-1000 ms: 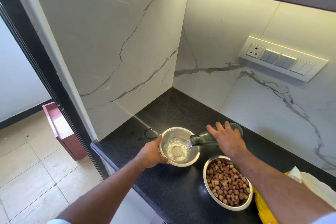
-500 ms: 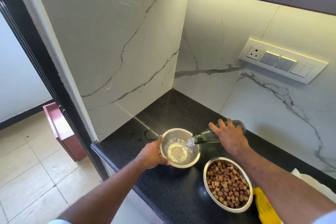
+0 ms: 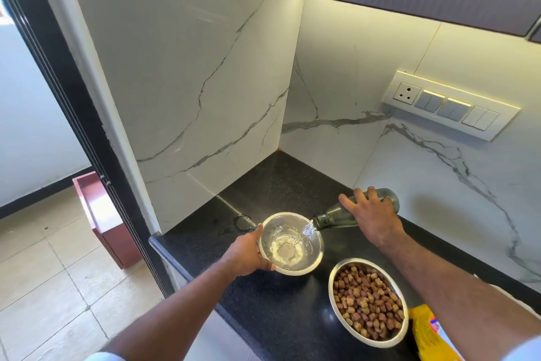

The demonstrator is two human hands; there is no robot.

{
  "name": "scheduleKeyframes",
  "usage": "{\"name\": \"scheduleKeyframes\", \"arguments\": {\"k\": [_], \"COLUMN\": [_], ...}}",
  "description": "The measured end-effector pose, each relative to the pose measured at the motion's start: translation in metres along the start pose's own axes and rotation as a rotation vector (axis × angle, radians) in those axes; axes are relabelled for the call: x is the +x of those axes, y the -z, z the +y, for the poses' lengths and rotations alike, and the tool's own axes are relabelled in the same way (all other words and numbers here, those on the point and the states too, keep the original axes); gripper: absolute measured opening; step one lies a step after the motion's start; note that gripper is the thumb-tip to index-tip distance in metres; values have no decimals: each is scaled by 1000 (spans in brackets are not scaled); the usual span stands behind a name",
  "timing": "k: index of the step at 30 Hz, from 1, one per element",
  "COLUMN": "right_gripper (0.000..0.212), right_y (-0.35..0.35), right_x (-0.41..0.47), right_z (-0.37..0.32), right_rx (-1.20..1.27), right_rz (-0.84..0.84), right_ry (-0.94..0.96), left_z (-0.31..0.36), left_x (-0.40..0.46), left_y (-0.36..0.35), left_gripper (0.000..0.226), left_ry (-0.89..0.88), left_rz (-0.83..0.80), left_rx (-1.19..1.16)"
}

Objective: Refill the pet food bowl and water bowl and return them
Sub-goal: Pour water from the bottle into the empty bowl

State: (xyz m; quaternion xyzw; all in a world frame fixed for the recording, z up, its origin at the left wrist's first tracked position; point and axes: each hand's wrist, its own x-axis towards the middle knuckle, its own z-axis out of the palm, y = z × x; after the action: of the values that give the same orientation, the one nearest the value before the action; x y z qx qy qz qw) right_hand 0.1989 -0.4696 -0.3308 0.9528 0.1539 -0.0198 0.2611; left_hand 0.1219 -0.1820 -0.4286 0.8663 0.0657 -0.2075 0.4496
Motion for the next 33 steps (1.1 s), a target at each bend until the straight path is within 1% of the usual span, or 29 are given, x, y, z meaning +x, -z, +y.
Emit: {"name": "scheduleKeyframes", "arguments": {"k": [4, 8, 12, 19, 25, 33], "right_gripper": [97, 95, 93, 93, 91, 91], "right_y": [5, 12, 18, 25, 28, 26], "right_x": [-1, -4, -8, -10, -8, -8], "right_z": [4, 7, 10, 17, 21, 19], "right_rx": [-22, -54, -73, -97, -123, -143], "right_rz": [9, 18, 30, 36, 34, 40], "right_ry": [-14, -23, -34, -49, -57, -51], "left_z": [-1, -2, -4, -5, -6, -7], "left_x": [1, 2, 4, 5, 5, 5], "left_y": [0, 0, -1, -2, -2, -3], "left_gripper": [109, 105, 111, 102, 116, 111], "left_ry": [8, 2, 9, 10, 27, 15], "left_rz": [-1, -6, -3, -7, -7, 7], "left_rx": [-11, -4, 5, 9, 29, 12]}}
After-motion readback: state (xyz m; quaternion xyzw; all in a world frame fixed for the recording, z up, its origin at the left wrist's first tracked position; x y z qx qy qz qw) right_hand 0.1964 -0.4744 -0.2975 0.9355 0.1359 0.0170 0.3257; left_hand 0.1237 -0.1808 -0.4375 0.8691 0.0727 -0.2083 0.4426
